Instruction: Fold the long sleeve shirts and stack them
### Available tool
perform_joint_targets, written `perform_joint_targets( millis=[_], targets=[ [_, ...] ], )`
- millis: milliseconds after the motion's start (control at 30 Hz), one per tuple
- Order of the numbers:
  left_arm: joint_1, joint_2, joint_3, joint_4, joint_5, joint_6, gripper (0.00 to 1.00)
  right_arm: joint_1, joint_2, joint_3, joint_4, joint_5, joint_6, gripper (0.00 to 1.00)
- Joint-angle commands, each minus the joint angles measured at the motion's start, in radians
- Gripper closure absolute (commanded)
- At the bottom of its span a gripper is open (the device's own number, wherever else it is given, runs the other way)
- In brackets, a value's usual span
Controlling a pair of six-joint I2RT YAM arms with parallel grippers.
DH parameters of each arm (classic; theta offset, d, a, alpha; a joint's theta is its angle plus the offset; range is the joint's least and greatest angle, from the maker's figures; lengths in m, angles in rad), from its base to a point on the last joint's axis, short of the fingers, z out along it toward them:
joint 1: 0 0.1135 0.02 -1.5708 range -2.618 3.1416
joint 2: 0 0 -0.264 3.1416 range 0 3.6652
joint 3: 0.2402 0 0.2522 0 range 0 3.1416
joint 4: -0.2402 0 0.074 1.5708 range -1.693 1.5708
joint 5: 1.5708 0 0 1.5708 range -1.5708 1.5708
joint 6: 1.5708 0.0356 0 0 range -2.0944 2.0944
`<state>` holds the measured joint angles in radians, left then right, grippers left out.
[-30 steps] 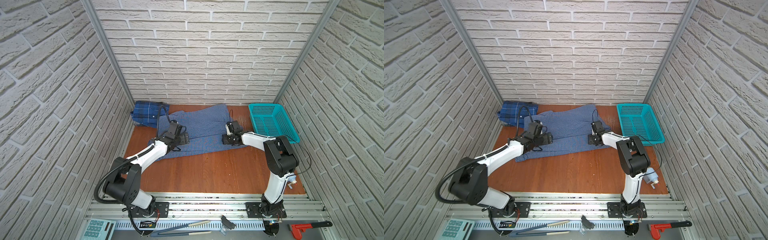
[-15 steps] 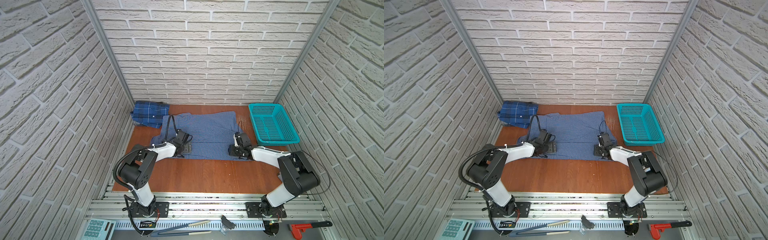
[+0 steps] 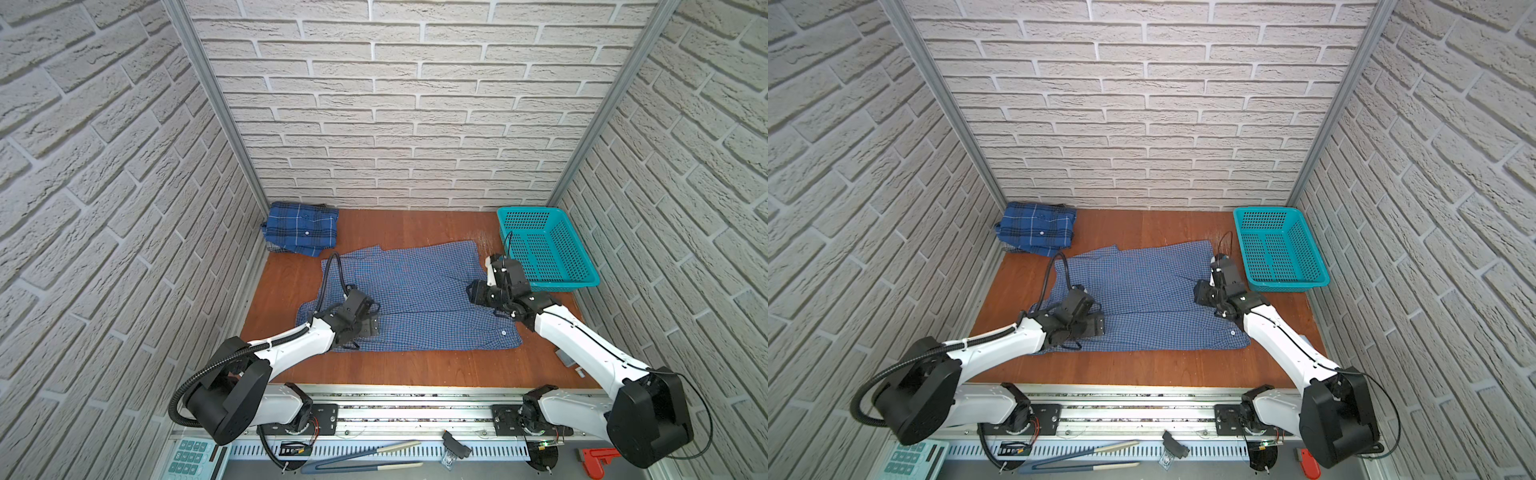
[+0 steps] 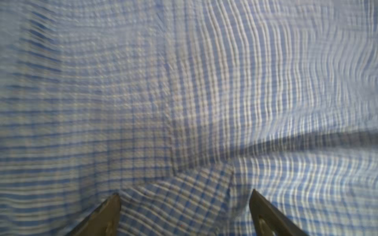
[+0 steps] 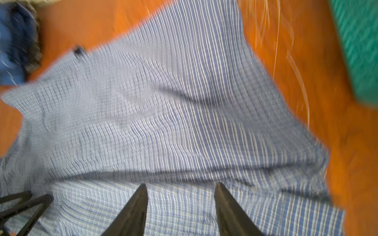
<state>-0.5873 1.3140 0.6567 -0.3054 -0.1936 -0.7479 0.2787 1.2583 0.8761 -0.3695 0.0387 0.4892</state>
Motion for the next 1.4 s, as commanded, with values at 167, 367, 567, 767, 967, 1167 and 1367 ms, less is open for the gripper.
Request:
perform_joint_targets(
  millis=[167, 367, 567, 767, 967, 1167, 1367],
  targets=[
    [0.309, 0.081, 0.382, -0.115, 0.042, 0.18, 0.02, -0.027, 0.462, 0.466, -0.046, 0.168, -0.283, 0.41],
    [0.449, 0.233, 0.498, -0.097, 0.07, 0.217, 0.02, -0.114, 0.68, 0.678, -0.064, 0.099, -0.354, 0.38],
    [0.506, 0.332, 0.505, -0.042, 0.072, 0.255, 0.02, -0.128, 0.769, 0.719, 0.014, 0.041, -0.468, 0.24],
    [0.54, 0.41, 0.549, -0.019, 0.062, 0.24, 0.02, -0.145, 0.83, 0.804, -0.016, -0.037, -0.569, 0.14],
    [0.54, 0.463, 0.591, 0.003, 0.086, 0.242, 0.02, -0.165, 0.93, 0.926, -0.113, -0.089, -0.636, 0.09],
    [0.532, 0.515, 0.628, -0.007, 0.097, 0.292, 0.02, -0.171, 0.978, 0.97, -0.146, -0.124, -0.7, 0.08],
    [0.507, 0.597, 0.686, -0.038, 0.144, 0.33, 0.03, -0.174, 1.013, 0.988, -0.163, -0.146, -0.752, 0.09]
  ],
)
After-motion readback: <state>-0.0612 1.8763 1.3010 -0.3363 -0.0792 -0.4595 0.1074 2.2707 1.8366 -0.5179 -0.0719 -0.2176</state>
